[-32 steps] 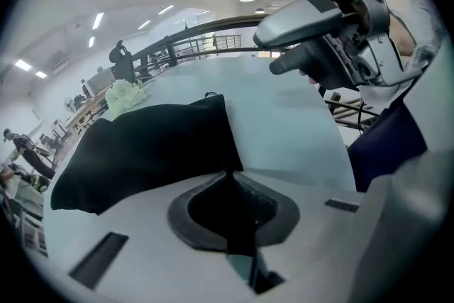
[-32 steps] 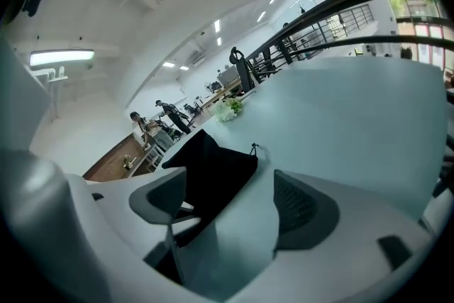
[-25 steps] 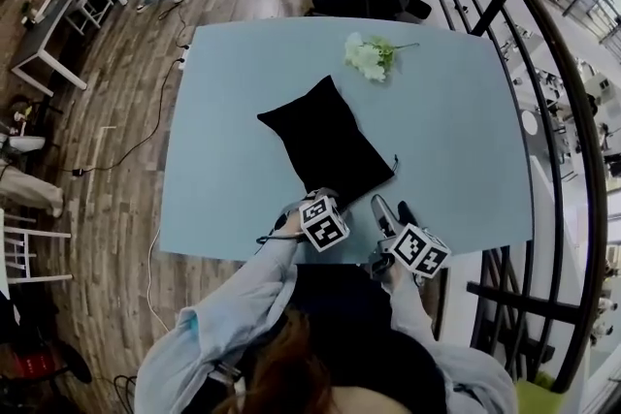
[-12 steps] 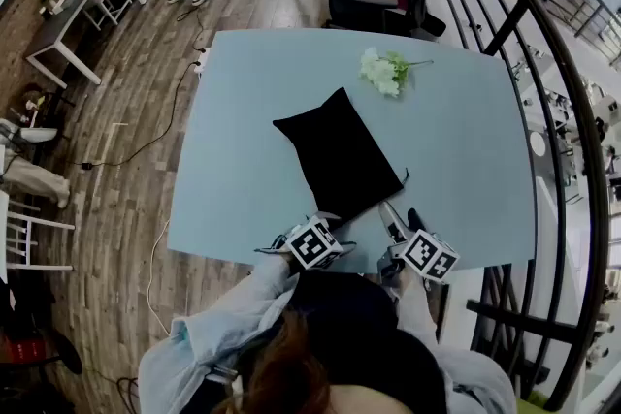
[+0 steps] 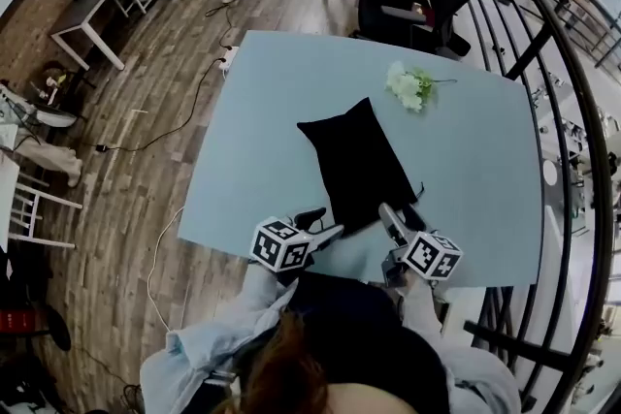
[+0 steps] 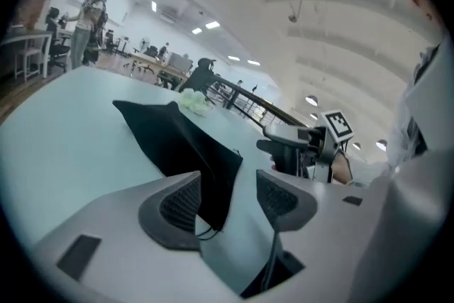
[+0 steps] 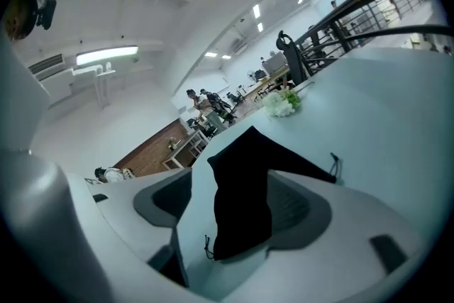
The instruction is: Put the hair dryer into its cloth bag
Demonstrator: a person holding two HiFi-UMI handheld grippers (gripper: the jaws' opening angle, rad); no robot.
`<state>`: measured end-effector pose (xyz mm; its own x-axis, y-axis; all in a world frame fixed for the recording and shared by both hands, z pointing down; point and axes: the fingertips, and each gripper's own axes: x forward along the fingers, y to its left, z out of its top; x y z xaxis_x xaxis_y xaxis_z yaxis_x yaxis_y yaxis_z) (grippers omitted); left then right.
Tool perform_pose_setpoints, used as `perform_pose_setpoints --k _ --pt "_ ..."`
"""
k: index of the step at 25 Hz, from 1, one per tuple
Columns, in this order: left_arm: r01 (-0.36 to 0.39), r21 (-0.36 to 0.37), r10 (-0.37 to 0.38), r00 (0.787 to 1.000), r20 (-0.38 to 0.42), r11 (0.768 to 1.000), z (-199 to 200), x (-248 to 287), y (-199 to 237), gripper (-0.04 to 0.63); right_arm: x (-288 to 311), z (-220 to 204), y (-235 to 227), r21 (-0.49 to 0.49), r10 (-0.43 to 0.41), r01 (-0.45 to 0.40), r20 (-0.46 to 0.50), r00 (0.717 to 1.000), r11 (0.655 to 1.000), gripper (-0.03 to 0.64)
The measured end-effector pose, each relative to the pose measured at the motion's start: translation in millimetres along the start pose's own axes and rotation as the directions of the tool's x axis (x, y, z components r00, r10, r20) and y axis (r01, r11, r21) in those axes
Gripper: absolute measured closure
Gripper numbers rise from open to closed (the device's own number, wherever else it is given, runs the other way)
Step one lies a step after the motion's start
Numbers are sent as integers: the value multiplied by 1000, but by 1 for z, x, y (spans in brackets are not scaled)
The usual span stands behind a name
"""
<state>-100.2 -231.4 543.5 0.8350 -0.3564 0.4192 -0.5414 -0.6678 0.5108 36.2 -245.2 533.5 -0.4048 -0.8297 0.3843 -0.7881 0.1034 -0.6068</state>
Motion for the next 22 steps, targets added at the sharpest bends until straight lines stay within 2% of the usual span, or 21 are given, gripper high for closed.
perform_pose_setpoints --k 1,3,6,9,12,13,15,17,18,20,22 --pt "-15 9 15 998 54 1000 14 -9 2 344 2 7 9 -43 20 -20 4 1000 999 300" --pt "-50 40 44 987 155 998 44 -27 5 380 7 24 28 -130 68 -65 16 998 989 338" --pt "-134 97 100 950 295 986 90 -57 8 431 12 53 58 -209 149 -137 41 988 968 386" --pt "-247 149 162 888 431 958 131 -88 11 489 15 83 86 -291 222 -187 91 971 938 435" --pt "-373 176 230 812 536 911 164 -119 14 519 14 114 116 -403 289 -212 140 947 890 584" --pt "-410 177 250 788 562 895 171 -129 16 528 14 121 125 -432 311 -224 142 940 874 609" --pt "-471 178 288 752 593 864 181 -144 22 551 15 130 140 -481 339 -233 145 930 845 609" --pt "-509 178 316 734 601 842 183 -152 27 564 16 134 145 -512 341 -224 146 929 829 609" --pt "-516 172 326 730 601 839 183 -153 29 569 16 134 145 -518 331 -215 143 933 828 610" --pt "-507 155 329 732 596 848 180 -152 31 578 17 134 139 -524 300 -189 134 945 831 611" --pt "-480 140 317 744 589 866 176 -149 30 580 18 131 132 -537 267 -160 127 955 828 611"
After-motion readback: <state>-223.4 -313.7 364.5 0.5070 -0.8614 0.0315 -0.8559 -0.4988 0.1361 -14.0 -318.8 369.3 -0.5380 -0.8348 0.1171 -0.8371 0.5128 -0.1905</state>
